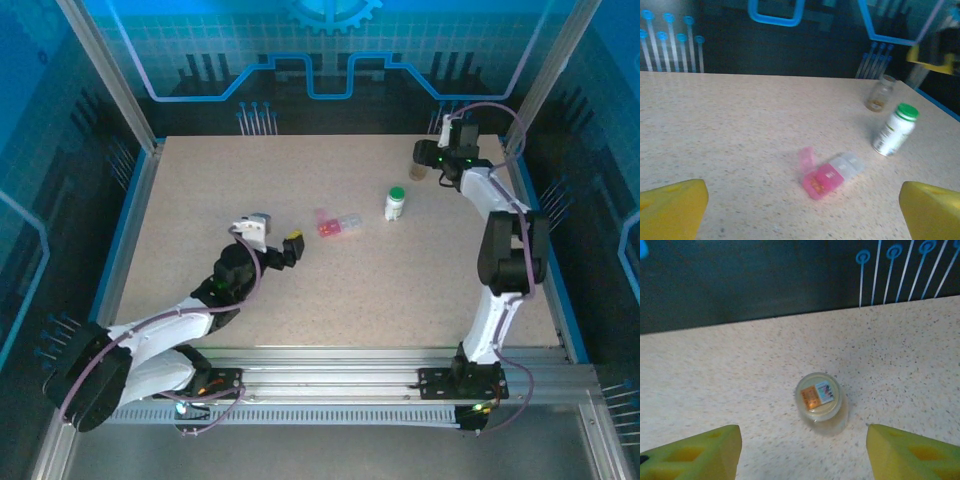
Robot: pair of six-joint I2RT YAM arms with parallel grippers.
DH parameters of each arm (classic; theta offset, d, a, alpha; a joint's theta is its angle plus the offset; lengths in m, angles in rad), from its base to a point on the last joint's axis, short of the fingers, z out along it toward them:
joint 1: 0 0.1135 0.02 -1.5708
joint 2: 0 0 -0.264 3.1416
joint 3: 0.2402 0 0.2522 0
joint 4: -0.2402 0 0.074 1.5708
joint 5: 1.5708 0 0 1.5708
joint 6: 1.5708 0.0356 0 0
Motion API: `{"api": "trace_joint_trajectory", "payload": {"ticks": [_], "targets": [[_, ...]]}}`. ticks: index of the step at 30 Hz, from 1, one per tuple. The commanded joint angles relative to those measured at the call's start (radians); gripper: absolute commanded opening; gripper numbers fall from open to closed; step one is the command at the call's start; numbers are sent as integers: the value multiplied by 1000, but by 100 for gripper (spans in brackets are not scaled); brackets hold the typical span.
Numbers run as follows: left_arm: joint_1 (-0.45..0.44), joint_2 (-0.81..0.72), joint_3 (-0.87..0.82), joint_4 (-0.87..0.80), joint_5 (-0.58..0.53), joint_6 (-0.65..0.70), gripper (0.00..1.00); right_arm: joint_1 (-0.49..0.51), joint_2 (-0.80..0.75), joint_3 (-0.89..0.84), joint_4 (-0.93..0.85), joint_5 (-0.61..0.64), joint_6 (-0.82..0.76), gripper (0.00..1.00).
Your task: Sort the pills into containers
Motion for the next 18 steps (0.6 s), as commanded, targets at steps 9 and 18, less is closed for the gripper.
{"api": "trace_joint_trajectory", "payload": {"ticks": [9,18], "targets": [[151,30,161,-339,99,-213,89,243,-458,-398,-12,88,35,62],[187,212,282,-361,243,-316,74,487,-458,-421,-40,135,-20,62]]}}
